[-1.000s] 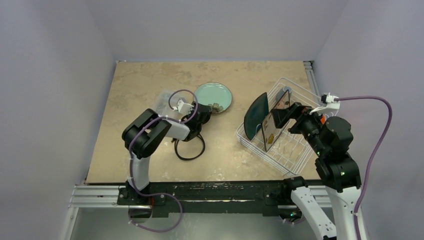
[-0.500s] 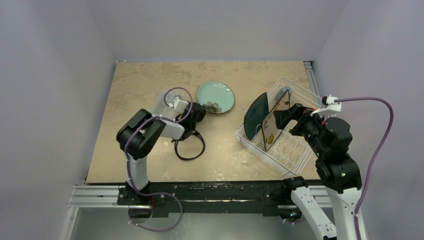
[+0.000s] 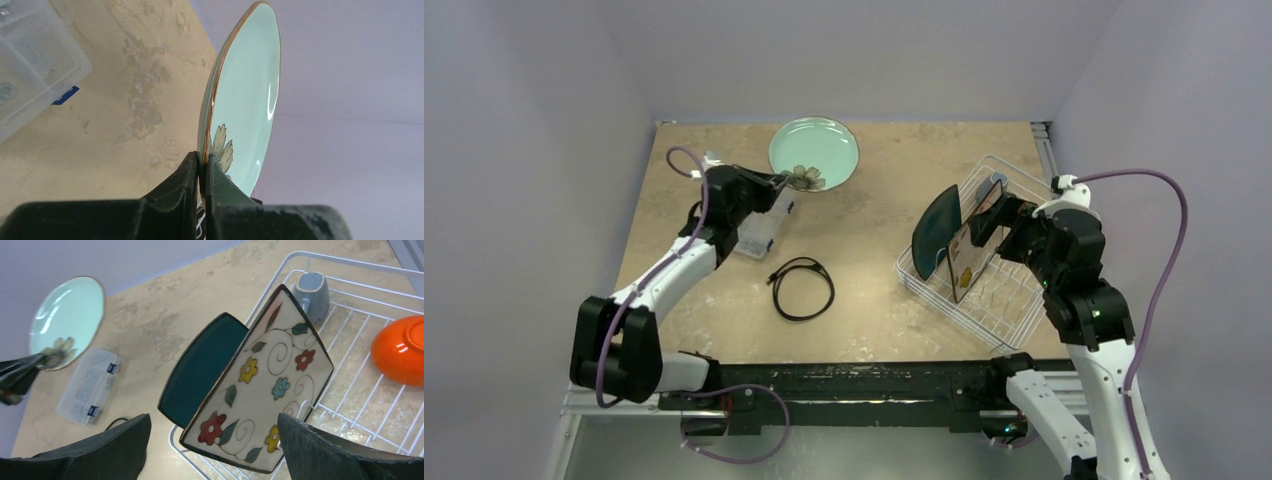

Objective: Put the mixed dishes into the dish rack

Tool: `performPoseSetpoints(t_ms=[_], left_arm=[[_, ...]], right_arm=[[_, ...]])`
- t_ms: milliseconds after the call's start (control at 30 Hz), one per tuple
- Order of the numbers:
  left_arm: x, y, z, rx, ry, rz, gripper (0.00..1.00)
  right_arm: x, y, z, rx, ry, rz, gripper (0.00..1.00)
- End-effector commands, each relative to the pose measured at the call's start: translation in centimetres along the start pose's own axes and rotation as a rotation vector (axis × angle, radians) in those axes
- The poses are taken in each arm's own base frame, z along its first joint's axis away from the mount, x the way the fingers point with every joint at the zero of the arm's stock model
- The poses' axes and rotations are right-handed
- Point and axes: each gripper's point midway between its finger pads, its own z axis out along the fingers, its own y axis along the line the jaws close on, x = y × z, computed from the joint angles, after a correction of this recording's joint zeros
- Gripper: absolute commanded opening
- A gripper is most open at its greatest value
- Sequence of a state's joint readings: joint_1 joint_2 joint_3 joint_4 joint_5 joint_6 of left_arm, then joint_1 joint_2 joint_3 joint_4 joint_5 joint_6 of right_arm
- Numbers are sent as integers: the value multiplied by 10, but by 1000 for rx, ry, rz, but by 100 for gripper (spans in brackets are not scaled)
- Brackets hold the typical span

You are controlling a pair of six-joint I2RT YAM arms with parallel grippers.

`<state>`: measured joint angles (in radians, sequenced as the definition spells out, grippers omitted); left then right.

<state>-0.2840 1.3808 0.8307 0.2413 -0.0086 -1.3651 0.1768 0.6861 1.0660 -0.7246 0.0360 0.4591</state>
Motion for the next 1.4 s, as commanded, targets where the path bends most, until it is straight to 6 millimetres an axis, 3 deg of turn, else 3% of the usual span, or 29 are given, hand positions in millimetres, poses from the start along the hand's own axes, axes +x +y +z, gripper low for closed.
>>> performPoseSetpoints(t_ms=[0, 233, 400, 567, 700, 833, 933, 1033, 1100, 1233, 1367], left_arm=[[-12, -78, -58, 189, 122, 83, 0], [-26, -103, -117, 250, 88, 319, 0], [-14, -98, -129, 296, 134, 297, 0], [-10, -95, -129, 348, 230, 200, 0], [-13, -84, -121, 322, 280, 112, 0], [-13, -74, -114, 293, 309, 75, 0], [-13, -73, -113, 286, 316, 84, 0], [-13, -69, -112, 266, 318, 93, 0], [-12, -67, -111, 262, 324, 97, 0], [-11, -62, -110, 248, 328, 96, 0], [-11, -64, -110, 249, 324, 111, 0]], right_arm=[[-12, -10, 4, 79, -21, -11, 99], [-34, -15, 2, 135, -68, -55, 99], [-49, -2, 9, 109, -52, -75, 99], [-68, 31, 21, 5, -35, -79, 99], [-75, 81, 32, -83, -32, -124, 99], [-55, 147, 44, -141, -19, -262, 99], [-29, 207, 36, -211, -55, -440, 99], [12, 264, 17, -324, -127, -740, 99], [45, 289, 3, -333, -188, -971, 99], [87, 295, 19, -143, -237, -1334, 99], [108, 301, 35, -114, -286, -1495, 99]])
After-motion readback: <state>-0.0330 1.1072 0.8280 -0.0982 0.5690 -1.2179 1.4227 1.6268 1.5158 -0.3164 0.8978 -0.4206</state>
